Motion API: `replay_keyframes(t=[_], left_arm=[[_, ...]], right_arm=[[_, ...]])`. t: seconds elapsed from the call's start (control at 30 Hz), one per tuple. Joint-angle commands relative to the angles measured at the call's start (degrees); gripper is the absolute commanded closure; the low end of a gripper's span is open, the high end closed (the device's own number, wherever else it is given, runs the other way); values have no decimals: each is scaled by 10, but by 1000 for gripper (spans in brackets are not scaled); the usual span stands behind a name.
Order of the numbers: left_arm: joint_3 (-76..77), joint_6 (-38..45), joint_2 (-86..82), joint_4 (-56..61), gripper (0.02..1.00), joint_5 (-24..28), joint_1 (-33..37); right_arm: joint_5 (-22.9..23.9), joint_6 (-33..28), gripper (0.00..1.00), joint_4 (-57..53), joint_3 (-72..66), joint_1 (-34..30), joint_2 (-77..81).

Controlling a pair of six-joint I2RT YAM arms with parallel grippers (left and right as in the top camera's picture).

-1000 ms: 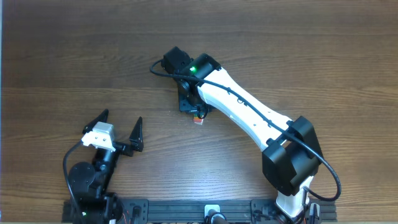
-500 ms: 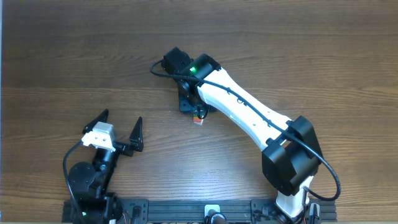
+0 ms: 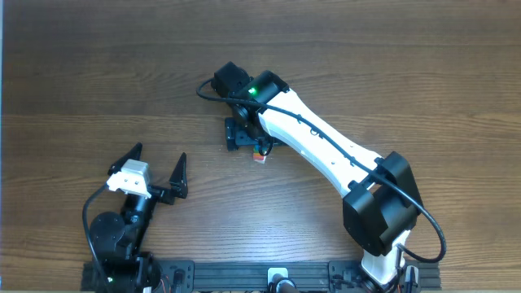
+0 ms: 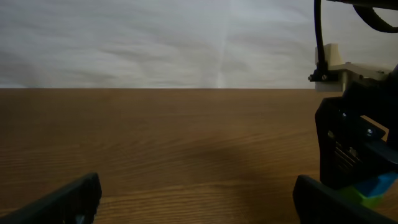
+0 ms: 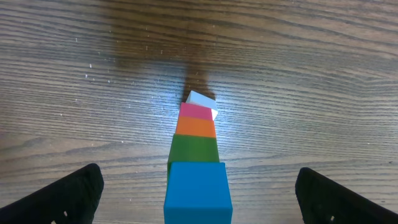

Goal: Stack Cubes

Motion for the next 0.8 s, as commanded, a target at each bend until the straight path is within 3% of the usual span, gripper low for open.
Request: replay_keyframes(t=[0.03,0.57,0.7,0.8], left_arm=[[-5,8,-2,3,20,5,-3],[-5,8,-2,3,18,6,-3],[-5,8,-2,2,18,6,-3],[-5,8,-2,3,18,6,-3]], right_arm=[[7,1,7,1,-5,-3,8],[18,-112,7,-53,151,-21,0],[75,-112,9,-118,214,-24,0],[76,-114,9,-151,248,-26,-1]])
